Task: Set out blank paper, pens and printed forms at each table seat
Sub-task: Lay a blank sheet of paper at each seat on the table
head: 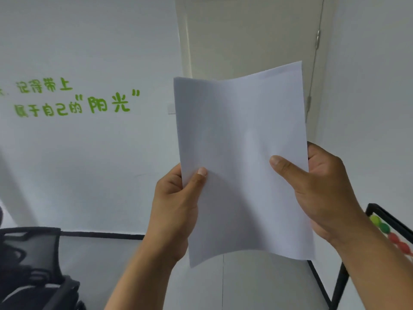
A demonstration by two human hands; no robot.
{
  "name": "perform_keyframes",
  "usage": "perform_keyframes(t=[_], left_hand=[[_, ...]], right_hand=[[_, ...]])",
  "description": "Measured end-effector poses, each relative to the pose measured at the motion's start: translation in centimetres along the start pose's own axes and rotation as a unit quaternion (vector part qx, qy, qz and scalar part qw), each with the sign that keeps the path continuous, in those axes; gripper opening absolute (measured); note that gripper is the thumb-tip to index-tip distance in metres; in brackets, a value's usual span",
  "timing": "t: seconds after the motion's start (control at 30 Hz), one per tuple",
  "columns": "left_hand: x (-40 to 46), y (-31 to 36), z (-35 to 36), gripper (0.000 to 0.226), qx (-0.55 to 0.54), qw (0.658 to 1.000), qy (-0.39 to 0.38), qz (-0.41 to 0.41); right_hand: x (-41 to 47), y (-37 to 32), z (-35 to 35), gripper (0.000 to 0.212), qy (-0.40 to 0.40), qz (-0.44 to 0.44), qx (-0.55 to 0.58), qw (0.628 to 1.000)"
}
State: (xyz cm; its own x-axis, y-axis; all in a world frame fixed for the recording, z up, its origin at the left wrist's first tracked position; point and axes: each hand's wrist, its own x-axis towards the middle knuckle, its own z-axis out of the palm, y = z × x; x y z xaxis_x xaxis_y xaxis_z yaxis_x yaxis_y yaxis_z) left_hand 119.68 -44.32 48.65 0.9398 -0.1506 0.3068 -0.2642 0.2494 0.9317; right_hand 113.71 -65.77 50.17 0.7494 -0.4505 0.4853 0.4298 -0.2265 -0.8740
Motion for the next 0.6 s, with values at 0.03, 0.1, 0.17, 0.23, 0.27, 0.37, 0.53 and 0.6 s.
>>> perform_keyframes(t=[0.03, 0.1, 0.17, 0.23, 0.27, 0.37, 0.53, 0.6], left_hand=[[0.8, -0.3, 0.4, 0.029, 0.003, 1.0, 0.007, 0.002], [3.0, -0.9, 1.0, 0.029, 0.015, 0.999, 0.031, 0.006], [5.1, -1.6, 1.1, 0.03, 0.028, 0.998, 0.055, 0.009], [7.1, -2.5, 0.9, 0.031, 0.046, 0.996, 0.075, 0.008], [8.1, -3.1, 0.7, 0.031, 0.051, 0.995, 0.084, 0.005], [11.3, -5.2, -0.2, 0.029, 0.067, 0.992, 0.106, -0.003], [18.9, -8.8, -3.7, 0.027, 0.077, 0.987, 0.142, -0.003], [22.8, -10.1, -5.7, 0.029, 0.079, 0.985, 0.154, 0.001]], right_hand=[[1.4, 0.7, 0.0, 0.018, -0.009, 0.002, 0.008, 1.0], [4.3, 2.4, 0.4, 0.018, -0.031, 0.008, 0.026, 0.999], [6.7, 4.1, 1.1, 0.019, -0.05, 0.011, 0.04, 0.998], [9.0, 6.0, 2.2, 0.019, -0.068, 0.017, 0.055, 0.996], [10.1, 7.1, 2.9, 0.019, -0.077, 0.022, 0.062, 0.995], [13.3, 10.6, 5.7, 0.019, -0.101, 0.036, 0.073, 0.992], [19.6, 16.7, 12.4, 0.018, -0.124, 0.05, 0.068, 0.989], [22.6, 18.7, 15.9, 0.017, -0.136, 0.046, 0.067, 0.987]])
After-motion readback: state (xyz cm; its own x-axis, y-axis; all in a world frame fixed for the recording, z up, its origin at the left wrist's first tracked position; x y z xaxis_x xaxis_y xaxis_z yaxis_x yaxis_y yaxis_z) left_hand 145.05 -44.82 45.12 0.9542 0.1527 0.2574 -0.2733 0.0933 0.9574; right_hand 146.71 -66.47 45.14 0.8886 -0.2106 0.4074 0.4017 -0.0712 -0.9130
